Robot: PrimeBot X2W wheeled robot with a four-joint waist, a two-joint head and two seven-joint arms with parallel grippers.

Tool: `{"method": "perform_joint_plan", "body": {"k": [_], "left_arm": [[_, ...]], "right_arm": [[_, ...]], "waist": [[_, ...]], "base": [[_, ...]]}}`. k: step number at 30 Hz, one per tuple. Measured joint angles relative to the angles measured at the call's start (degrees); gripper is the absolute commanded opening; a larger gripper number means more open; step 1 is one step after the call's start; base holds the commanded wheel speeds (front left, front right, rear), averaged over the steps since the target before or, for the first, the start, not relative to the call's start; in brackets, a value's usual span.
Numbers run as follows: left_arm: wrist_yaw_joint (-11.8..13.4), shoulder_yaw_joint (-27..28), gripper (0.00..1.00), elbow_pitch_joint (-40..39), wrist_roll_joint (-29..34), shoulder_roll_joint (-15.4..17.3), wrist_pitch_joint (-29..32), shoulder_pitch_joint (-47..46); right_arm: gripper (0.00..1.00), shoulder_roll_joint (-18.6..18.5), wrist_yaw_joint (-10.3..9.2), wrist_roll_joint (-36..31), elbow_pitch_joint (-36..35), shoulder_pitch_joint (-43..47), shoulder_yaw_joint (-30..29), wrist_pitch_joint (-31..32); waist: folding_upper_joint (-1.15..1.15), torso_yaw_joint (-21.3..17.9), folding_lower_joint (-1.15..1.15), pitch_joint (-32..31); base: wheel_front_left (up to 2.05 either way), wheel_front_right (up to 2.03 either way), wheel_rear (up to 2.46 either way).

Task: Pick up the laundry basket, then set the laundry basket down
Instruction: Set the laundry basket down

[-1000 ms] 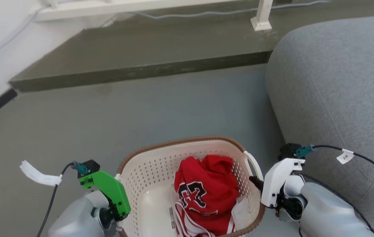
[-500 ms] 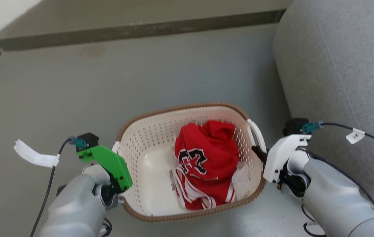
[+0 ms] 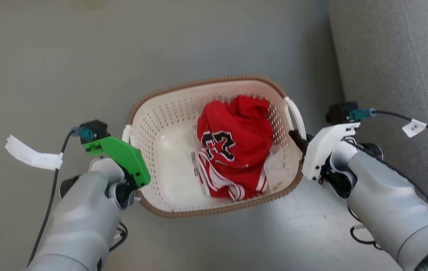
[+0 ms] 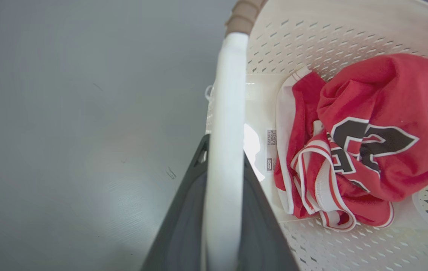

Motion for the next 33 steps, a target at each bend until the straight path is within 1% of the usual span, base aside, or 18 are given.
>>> {"method": "perform_joint_plan", "body": {"k": [9,10,19,23,33], "left_arm": [[1.25,0.02,0.00,-0.03,1.37,-0.01,-3.66,-4.39],[1.55,0.00,0.00,-0.09,1.52,-0.02,-4.33,-5.39],[2.47,-0.44,0.00,-0.99,4.05,-0.07,-8.22,-10.89],[2.60,-0.40,0.00,-1.11,4.45,-0.09,-10.00,-13.15],[3.05,-0.38,0.00,-0.08,4.93,-0.24,-13.16,-15.50]], "right_arm": [[0.00,-0.01,0.00,-0.64,0.02,-3.85,0.13,-2.66],[0.00,-0.12,0.00,-0.81,0.02,-4.85,0.11,-3.24],[0.00,-1.03,0.00,-2.30,0.38,-9.93,-0.01,-6.28],[0.00,-1.25,0.00,-2.49,0.51,-12.07,-0.09,-7.54],[0.00,-1.07,0.00,-3.50,1.27,-15.08,0.13,-10.23]], "waist": [[0.00,0.15,0.00,6.64],[0.00,0.16,0.00,8.09],[0.00,0.25,0.01,14.74],[0.00,0.31,0.01,17.66],[0.00,0.57,0.01,23.87]], "base": [[0.00,0.00,0.00],[0.00,0.00,0.00],[0.00,0.00,0.00],[0.00,0.00,0.00],[0.00,0.00,0.00]]}}
